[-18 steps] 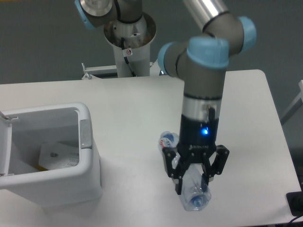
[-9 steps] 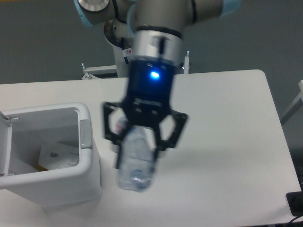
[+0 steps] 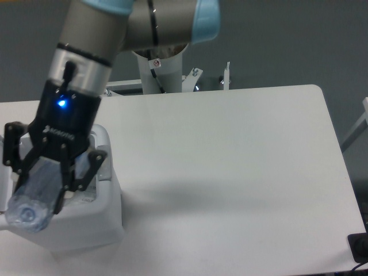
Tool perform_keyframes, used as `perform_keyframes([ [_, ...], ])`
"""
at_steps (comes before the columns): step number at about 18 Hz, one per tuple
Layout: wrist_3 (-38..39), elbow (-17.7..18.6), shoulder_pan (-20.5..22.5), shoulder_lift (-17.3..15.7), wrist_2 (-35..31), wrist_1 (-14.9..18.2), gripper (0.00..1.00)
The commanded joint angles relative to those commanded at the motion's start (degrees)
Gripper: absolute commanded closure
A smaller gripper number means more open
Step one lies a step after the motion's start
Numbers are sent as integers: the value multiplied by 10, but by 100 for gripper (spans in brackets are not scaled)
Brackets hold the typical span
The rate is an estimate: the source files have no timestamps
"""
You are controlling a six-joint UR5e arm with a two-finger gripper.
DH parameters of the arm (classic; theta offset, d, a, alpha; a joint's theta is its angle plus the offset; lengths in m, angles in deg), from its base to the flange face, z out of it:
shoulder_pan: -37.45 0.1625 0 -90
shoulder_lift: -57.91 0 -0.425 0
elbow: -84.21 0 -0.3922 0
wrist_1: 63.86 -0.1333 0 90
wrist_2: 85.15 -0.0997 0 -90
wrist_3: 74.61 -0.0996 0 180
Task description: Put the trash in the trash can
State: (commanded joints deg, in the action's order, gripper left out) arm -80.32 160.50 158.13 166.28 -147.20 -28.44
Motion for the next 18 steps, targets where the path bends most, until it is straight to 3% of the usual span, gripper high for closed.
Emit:
perform_keyframes([
  [4,-3,-1,8,-24,-7,2,0],
  [9,-4,4,103,-60,-21,10,0],
  [14,-50,42,150,-79,-130,34,0],
  [16,-102,41,157,-82,-171,77,0],
  [18,-168,43,163,-93,-213,149,0],
])
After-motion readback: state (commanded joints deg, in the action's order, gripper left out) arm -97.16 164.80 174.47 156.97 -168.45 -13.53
